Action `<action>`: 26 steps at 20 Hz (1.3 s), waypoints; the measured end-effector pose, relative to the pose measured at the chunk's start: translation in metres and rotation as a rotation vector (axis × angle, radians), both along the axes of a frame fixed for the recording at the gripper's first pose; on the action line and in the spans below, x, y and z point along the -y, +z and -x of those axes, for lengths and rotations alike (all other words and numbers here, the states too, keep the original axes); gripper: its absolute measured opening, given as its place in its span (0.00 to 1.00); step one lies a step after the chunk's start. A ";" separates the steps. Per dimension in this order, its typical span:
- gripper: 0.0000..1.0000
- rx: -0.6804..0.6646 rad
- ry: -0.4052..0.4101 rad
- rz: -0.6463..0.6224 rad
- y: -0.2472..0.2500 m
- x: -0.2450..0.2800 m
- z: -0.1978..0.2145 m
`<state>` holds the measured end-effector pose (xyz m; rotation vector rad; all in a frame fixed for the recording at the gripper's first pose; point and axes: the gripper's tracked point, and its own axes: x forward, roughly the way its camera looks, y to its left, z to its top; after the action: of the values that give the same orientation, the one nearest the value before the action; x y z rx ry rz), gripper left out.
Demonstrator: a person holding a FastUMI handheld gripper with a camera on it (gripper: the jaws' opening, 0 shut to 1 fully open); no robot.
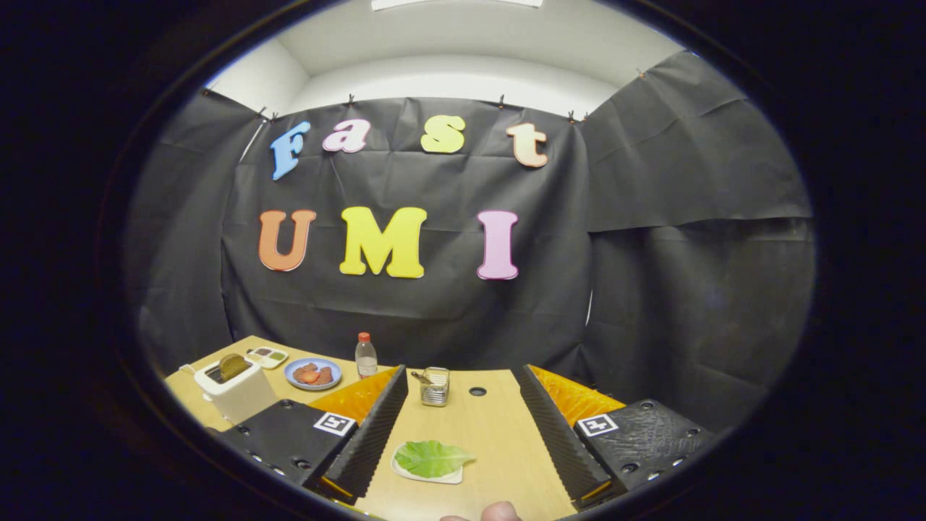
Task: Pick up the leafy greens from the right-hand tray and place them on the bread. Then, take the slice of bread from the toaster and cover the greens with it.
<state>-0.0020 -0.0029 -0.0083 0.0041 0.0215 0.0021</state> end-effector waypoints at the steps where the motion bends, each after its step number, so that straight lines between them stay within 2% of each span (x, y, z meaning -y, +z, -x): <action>1: 0.95 -0.003 0.000 0.000 -0.001 0.000 -0.001; 5: 0.95 -0.042 0.003 -0.006 -0.024 0.002 -0.010; 8: 0.95 -0.097 0.035 -0.011 -0.056 -0.002 -0.024; 10: 0.95 -0.146 0.074 -0.019 -0.082 -0.007 -0.037; 13: 0.95 -0.210 0.092 -0.031 -0.129 -0.004 -0.065; 20: 0.96 -0.380 0.095 -0.090 -0.251 0.007 -0.128; 26: 0.96 -0.485 0.092 -0.119 -0.316 0.005 -0.173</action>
<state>0.1710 -0.0080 -0.3238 0.1227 0.5064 0.0945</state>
